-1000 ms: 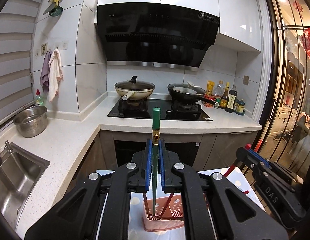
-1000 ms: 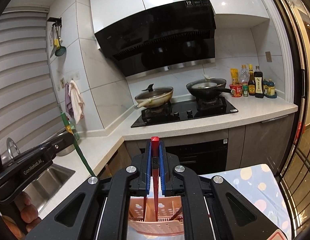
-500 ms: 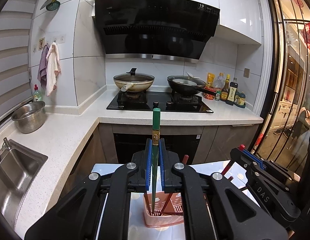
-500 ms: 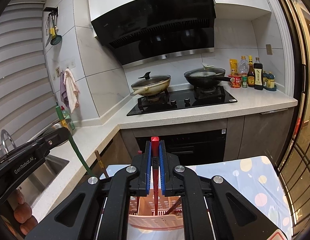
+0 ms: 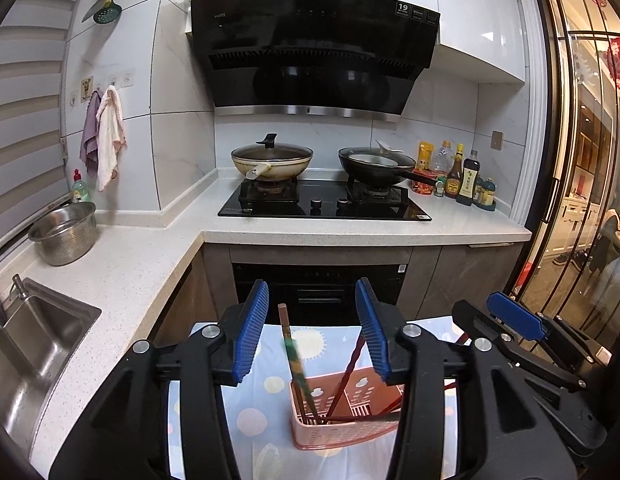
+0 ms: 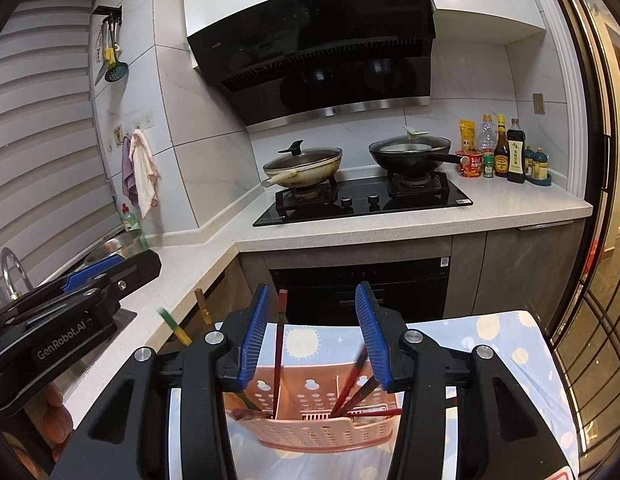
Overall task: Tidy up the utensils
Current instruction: 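Move both open tools back toward the last green chopstick and gold spoon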
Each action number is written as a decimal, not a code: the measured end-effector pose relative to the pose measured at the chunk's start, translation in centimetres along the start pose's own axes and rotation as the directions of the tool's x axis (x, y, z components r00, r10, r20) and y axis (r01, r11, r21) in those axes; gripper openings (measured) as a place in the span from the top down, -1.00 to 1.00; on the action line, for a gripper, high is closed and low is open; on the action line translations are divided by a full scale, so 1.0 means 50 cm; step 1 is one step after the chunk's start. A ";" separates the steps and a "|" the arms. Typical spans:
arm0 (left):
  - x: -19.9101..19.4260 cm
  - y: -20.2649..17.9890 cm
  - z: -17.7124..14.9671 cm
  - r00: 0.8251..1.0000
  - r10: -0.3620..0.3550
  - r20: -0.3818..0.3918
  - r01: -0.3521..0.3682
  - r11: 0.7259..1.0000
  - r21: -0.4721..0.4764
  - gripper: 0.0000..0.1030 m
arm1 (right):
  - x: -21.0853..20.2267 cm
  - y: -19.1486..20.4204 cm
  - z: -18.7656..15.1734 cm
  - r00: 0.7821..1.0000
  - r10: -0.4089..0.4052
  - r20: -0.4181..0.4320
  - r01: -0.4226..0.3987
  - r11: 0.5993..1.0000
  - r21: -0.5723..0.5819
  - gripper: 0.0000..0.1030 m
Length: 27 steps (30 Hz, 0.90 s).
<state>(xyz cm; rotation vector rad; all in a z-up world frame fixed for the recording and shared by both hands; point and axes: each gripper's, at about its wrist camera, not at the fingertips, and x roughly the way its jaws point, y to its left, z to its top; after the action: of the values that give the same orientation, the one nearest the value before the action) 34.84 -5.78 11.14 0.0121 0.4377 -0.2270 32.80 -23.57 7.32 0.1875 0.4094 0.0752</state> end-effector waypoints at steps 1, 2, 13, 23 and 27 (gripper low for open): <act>-0.001 -0.001 -0.001 1.000 0.003 -0.001 -0.003 1.000 0.003 0.16 | -0.004 0.000 0.000 1.000 0.001 0.002 -0.001 1.000 0.001 0.13; -0.002 -0.002 -0.001 1.000 0.006 -0.003 -0.006 1.000 0.006 0.15 | -0.007 0.000 0.000 1.000 0.004 0.003 -0.004 1.000 0.003 0.13; -0.033 -0.009 -0.012 1.000 0.009 -0.001 -0.009 1.000 0.019 0.07 | -0.060 0.009 0.004 0.999 0.019 0.031 -0.019 1.000 0.003 0.13; -0.097 -0.019 -0.046 1.000 0.001 0.003 -0.001 1.000 0.026 -0.12 | -0.146 -0.005 -0.042 0.999 0.036 0.016 -0.037 0.998 0.048 0.13; -0.129 -0.025 -0.076 1.000 -0.010 -0.011 0.010 0.999 0.032 -0.12 | -0.186 -0.019 -0.080 0.999 0.036 -0.003 -0.035 0.997 0.069 0.13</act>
<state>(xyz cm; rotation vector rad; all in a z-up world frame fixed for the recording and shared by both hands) 27.27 -5.38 10.48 0.0426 0.4449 -0.2441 22.73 -24.87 7.15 0.2623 0.4132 0.0966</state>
